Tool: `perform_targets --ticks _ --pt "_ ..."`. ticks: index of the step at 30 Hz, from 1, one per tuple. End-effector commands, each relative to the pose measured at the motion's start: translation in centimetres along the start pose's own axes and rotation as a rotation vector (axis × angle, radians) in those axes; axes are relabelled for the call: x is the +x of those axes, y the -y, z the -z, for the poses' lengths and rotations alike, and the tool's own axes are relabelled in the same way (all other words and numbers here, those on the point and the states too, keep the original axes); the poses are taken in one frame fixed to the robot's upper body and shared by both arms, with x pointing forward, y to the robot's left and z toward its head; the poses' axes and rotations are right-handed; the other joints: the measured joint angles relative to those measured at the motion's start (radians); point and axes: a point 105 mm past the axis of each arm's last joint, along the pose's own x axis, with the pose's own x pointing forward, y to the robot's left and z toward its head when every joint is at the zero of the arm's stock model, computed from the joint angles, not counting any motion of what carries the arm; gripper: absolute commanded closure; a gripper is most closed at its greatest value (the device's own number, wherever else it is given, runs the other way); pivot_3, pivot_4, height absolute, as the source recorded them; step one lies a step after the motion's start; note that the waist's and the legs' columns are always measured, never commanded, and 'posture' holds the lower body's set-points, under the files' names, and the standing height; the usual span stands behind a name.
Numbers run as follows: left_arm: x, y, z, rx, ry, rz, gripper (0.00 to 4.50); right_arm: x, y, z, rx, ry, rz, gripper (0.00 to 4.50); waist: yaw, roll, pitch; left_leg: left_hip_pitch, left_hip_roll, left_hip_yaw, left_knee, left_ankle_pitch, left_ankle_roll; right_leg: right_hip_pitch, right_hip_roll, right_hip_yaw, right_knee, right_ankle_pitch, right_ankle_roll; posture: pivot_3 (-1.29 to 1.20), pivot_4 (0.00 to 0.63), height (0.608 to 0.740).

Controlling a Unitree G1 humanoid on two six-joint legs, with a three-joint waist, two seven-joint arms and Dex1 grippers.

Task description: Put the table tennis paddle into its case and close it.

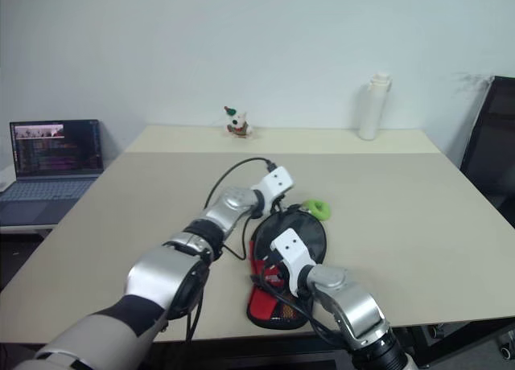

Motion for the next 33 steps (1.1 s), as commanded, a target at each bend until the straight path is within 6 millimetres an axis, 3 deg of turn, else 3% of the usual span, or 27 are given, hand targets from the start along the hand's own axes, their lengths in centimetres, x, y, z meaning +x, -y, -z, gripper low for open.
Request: perform_targets --ticks 1,4,10,16,23,27,33 --pt "-1.8 -1.5 -1.0 -0.136 0.126 0.043 0.49 -0.1 -0.3 1.1 0.023 -0.053 -0.017 0.00 0.002 0.000 0.000 0.000 0.000 0.000 0.000 0.000 0.000 0.000 0.000 0.000 0.000 0.000 0.000 0.00 0.150 0.740" --pt "-4.5 -1.8 0.9 -0.267 0.187 0.145 0.49 -0.3 -0.5 0.5 0.004 -0.037 -0.025 0.00 -0.003 0.001 0.000 0.000 0.000 0.000 0.000 0.000 0.000 -0.001 0.000 0.000 0.000 0.000 0.000 0.00 0.150 0.740" --pt "-8.0 -1.8 4.5 -0.359 0.181 0.207 0.49 -0.8 -0.2 0.2 -0.027 -0.031 -0.030 0.00 0.002 0.001 0.001 -0.001 0.001 -0.005 0.000 0.000 0.000 0.000 0.000 -0.002 0.000 0.000 -0.001 0.00 0.150 0.740" --pt "-10.1 -0.8 6.4 -0.423 0.197 0.225 0.49 -3.3 0.9 -0.3 -0.041 -0.016 -0.039 0.00 0.007 0.001 0.001 -0.002 0.001 -0.009 0.000 0.000 0.000 0.000 -0.003 -0.002 0.000 0.000 -0.001 0.00 0.150 0.740" --pt "-11.6 1.9 5.9 -0.467 0.232 0.290 0.49 -5.1 0.9 1.5 -0.132 -0.097 -0.041 0.00 0.005 0.001 0.001 -0.002 0.002 -0.010 0.000 0.000 0.000 0.000 -0.003 -0.002 0.000 0.000 -0.001 0.00 0.150 0.740" --pt "-11.8 2.4 4.7 -0.447 0.243 0.318 0.49 -6.2 1.3 2.0 -0.104 -0.100 -0.045 0.00 0.008 0.001 0.001 -0.002 0.001 -0.010 0.000 0.000 0.000 0.000 -0.003 -0.002 0.000 -0.001 -0.001 0.00 0.150 0.740" --pt "-10.7 3.5 2.9 -0.339 0.241 0.390 0.49 -9.0 1.7 -1.9 0.036 0.057 -0.133 0.00 0.009 0.002 0.001 -0.001 0.001 -0.010 0.001 0.000 0.000 0.001 -0.003 -0.002 0.000 -0.001 -0.001 0.00 0.150 0.740"
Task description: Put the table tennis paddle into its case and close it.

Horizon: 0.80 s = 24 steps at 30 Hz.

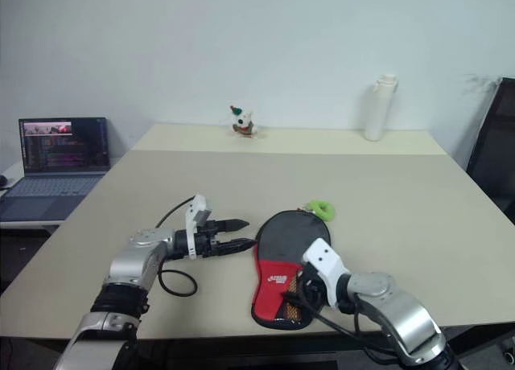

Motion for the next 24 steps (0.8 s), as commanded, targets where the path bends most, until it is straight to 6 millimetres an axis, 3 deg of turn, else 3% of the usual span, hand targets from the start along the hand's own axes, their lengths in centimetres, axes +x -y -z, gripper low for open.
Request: perform_targets --ticks 1,6,9,17,24 --pt "1.5 0.6 -1.5 0.099 -0.009 0.057 0.49 -2.4 0.2 -3.5 0.023 0.125 -0.048 0.00 0.001 0.000 0.000 0.000 0.000 0.000 0.000 0.000 0.000 0.000 0.000 0.000 0.000 0.000 0.000 0.00 0.150 0.740" --pt "3.9 0.4 -0.6 0.140 -0.062 0.079 0.49 -4.0 3.2 -5.9 0.056 0.188 0.038 0.00 0.006 0.000 0.000 0.000 -0.002 0.000 0.000 0.000 0.000 0.000 0.001 0.000 0.000 0.000 0.000 0.00 0.150 0.740" --pt "5.9 0.4 0.6 0.171 -0.111 0.076 0.49 -3.7 7.7 -6.6 0.093 0.204 0.248 0.00 0.005 0.000 0.000 0.000 -0.002 0.001 0.000 0.000 0.000 0.000 0.002 0.000 0.000 0.000 0.000 0.00 0.150 0.740" --pt "6.8 0.4 2.7 0.174 -0.152 0.082 0.49 -0.8 13.3 -7.6 0.143 0.221 0.417 0.00 0.000 0.002 0.001 0.000 -0.002 0.004 -0.001 -0.001 0.003 -0.001 0.003 0.001 0.000 0.001 -0.002 0.00 0.150 0.740" --pt "6.8 0.7 3.3 0.178 -0.162 0.093 0.49 1.8 18.1 -7.3 0.313 0.263 0.569 0.00 -0.005 0.003 0.001 0.000 -0.001 0.005 -0.001 -0.001 0.003 -0.001 0.002 0.002 0.001 0.003 -0.006 0.00 0.150 0.740"
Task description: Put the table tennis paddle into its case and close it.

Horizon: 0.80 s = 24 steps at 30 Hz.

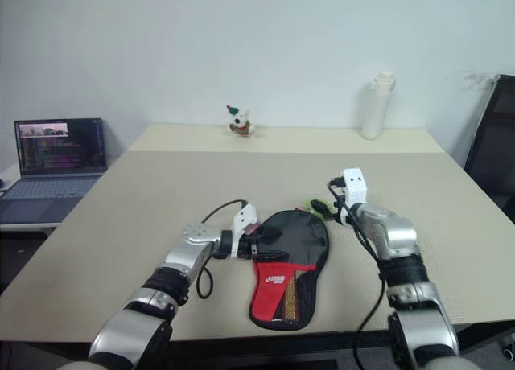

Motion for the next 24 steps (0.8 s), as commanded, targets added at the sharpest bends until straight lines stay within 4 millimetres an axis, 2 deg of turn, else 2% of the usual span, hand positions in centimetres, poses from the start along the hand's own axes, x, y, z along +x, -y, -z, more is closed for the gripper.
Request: perform_targets --ticks 1,5,11,14,21,24 --pt "0.2 0.5 0.9 -0.011 -0.027 0.015 0.49 1.2 1.7 -0.8 0.031 0.048 0.086 0.00 0.000 0.000 0.000 0.000 0.000 0.000 0.000 0.000 0.000 0.000 0.000 0.000 0.000 0.000 0.000 0.00 0.150 0.740" --pt "0.2 0.6 1.0 -0.007 -0.029 0.018 0.49 2.5 2.1 1.1 0.013 -0.010 0.121 0.00 0.000 0.000 0.000 0.000 0.000 0.002 0.000 0.000 0.000 0.000 -0.001 0.000 0.000 0.000 0.000 0.00 0.150 0.740" --pt "0.2 0.7 1.0 0.001 -0.034 0.024 0.49 3.1 2.1 2.9 -0.022 -0.070 0.127 0.00 -0.003 0.001 0.000 0.001 0.001 0.002 0.000 0.000 0.000 0.000 -0.001 0.001 0.001 0.000 0.000 0.00 0.150 0.740" --pt "0.3 0.8 1.1 0.006 -0.039 0.029 0.44 3.4 1.6 3.0 -0.028 -0.073 0.108 0.56 -0.003 0.002 -0.001 0.001 0.001 0.002 0.000 0.000 0.000 0.000 -0.001 0.001 0.001 0.000 0.000 0.00 0.150 0.740" --pt "1.0 1.3 1.7 0.031 -0.079 0.062 0.44 3.6 0.9 2.9 -0.048 -0.074 0.086 2.91 -0.002 0.003 -0.002 0.001 0.001 0.002 0.000 0.000 0.000 0.001 -0.001 0.000 0.001 0.000 0.000 0.00 0.150 0.740" --pt "1.4 1.6 1.7 0.033 -0.075 0.091 0.44 3.5 1.2 2.6 -0.062 -0.066 0.100 3.88 -0.001 0.005 -0.003 0.001 0.001 0.002 0.000 0.000 0.000 0.001 -0.002 0.000 0.001 0.000 0.000 0.00 0.150 0.740"
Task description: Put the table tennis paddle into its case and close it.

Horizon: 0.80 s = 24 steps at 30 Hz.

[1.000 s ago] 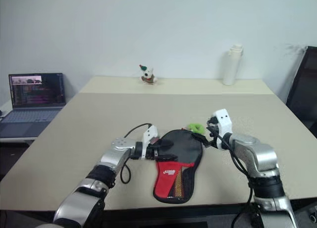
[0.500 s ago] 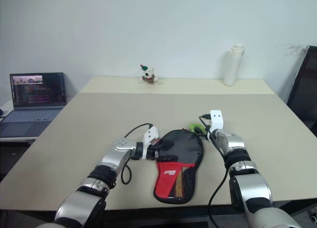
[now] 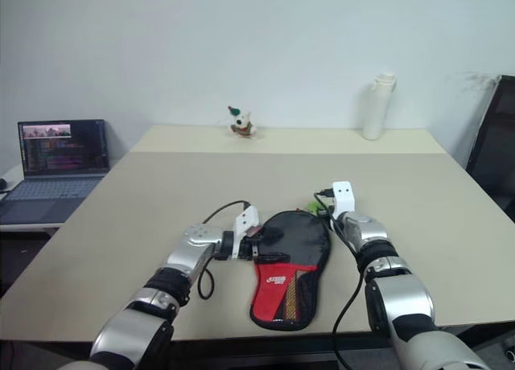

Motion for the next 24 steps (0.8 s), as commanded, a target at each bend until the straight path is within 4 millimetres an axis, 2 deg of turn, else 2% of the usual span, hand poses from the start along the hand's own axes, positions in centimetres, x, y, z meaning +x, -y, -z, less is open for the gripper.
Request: perform_targets --ticks 1,2,10,16,18,20,24 --pt "1.2 1.4 1.3 -0.011 -0.056 0.072 0.44 -0.3 0.5 -1.3 -0.036 0.029 0.021 4.21 0.001 0.001 0.000 0.000 0.000 0.000 0.000 0.000 0.000 0.000 0.000 0.000 0.000 0.000 0.000 0.00 0.150 0.740" --pt "1.3 1.5 1.3 -0.011 -0.054 0.080 0.44 -0.4 0.9 -1.5 -0.037 0.034 0.030 4.48 0.001 0.001 0.000 0.000 0.000 0.000 0.000 0.000 0.000 0.000 0.000 0.000 0.000 0.000 0.000 0.00 0.150 0.740" --pt "2.2 2.2 2.0 -0.021 -0.079 0.113 0.44 -2.5 4.4 -3.0 -0.045 0.071 0.100 4.48 0.013 0.002 -0.001 -0.001 -0.001 0.000 0.000 0.000 0.000 0.000 -0.001 -0.001 -0.001 0.000 0.000 0.00 0.150 0.740" --pt "2.7 2.5 2.4 -0.036 -0.091 0.122 0.44 -5.6 6.4 -2.1 -0.062 0.050 0.129 4.48 0.030 0.004 -0.002 -0.001 -0.001 0.000 0.000 0.000 0.000 0.001 -0.001 -0.002 -0.002 0.000 0.001 0.00 0.150 0.740" --pt "2.8 2.7 2.4 -0.036 -0.092 0.128 0.44 -6.7 6.5 -1.7 -0.069 0.036 0.129 4.48 0.030 0.005 -0.003 -0.002 -0.001 0.000 0.000 0.000 0.000 0.001 -0.002 -0.002 -0.003 0.000 0.001 0.00 0.150 0.740" --pt "3.2 2.8 2.3 -0.036 -0.089 0.133 0.44 -8.9 6.0 -0.5 -0.085 0.004 0.103 4.48 0.035 0.008 -0.005 -0.002 -0.002 0.000 0.000 0.000 0.000 0.001 -0.002 -0.002 -0.002 0.000 0.001 0.00 0.150 0.740" --pt "3.6 2.8 1.9 -0.038 -0.076 0.136 0.44 -12.3 3.5 1.6 -0.112 -0.061 0.020 4.48 0.040 0.013 -0.007 -0.002 -0.002 -0.002 0.000 -0.002 0.003 0.002 -0.001 -0.002 -0.004 -0.004 0.007 0.00 0.150 0.740"
